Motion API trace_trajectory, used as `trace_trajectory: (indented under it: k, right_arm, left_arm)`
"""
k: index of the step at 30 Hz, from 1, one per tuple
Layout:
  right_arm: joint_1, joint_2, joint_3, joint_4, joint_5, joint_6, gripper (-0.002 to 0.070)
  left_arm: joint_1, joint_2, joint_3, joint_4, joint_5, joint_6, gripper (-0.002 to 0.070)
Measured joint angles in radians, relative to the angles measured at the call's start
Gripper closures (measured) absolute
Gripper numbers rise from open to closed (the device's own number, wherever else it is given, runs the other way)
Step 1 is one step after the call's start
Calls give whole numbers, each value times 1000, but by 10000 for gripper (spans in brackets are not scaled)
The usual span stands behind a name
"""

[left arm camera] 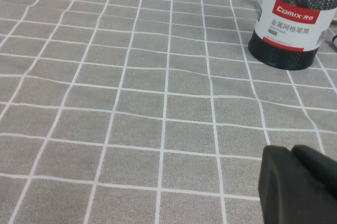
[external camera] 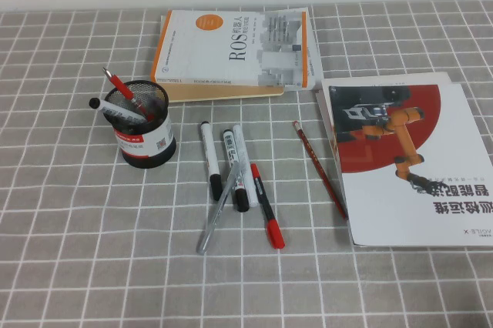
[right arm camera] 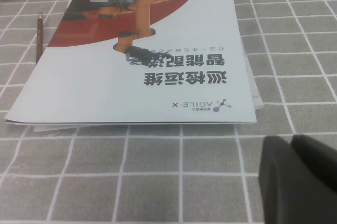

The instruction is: Put the pen into the pen holder

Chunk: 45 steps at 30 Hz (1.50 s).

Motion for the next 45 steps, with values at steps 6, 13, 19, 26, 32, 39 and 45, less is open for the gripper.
trace_trajectory:
  k: [6,13,19,26,32,39,45]
  right_arm:
    - [0,0,0,0,0,0,688]
    - [0,0,0,0,0,0,688]
    - [0,0,0,0,0,0,688]
    - [0,0,0,0,0,0,688]
    - [0,0,0,0,0,0,688]
    - [0,0,0,160,-11,0,688]
    - [0,0,0,700,-143,0,688]
  left_arm:
    - [0,0,0,0,0,0,680]
    - [0,0,0,0,0,0,680]
    - [0,0,0,0,0,0,680]
    - [0,0,0,0,0,0,680]
    - [0,0,0,0,0,0,680]
    - [0,0,0,0,0,0,680]
    - [0,0,0,0,0,0,680]
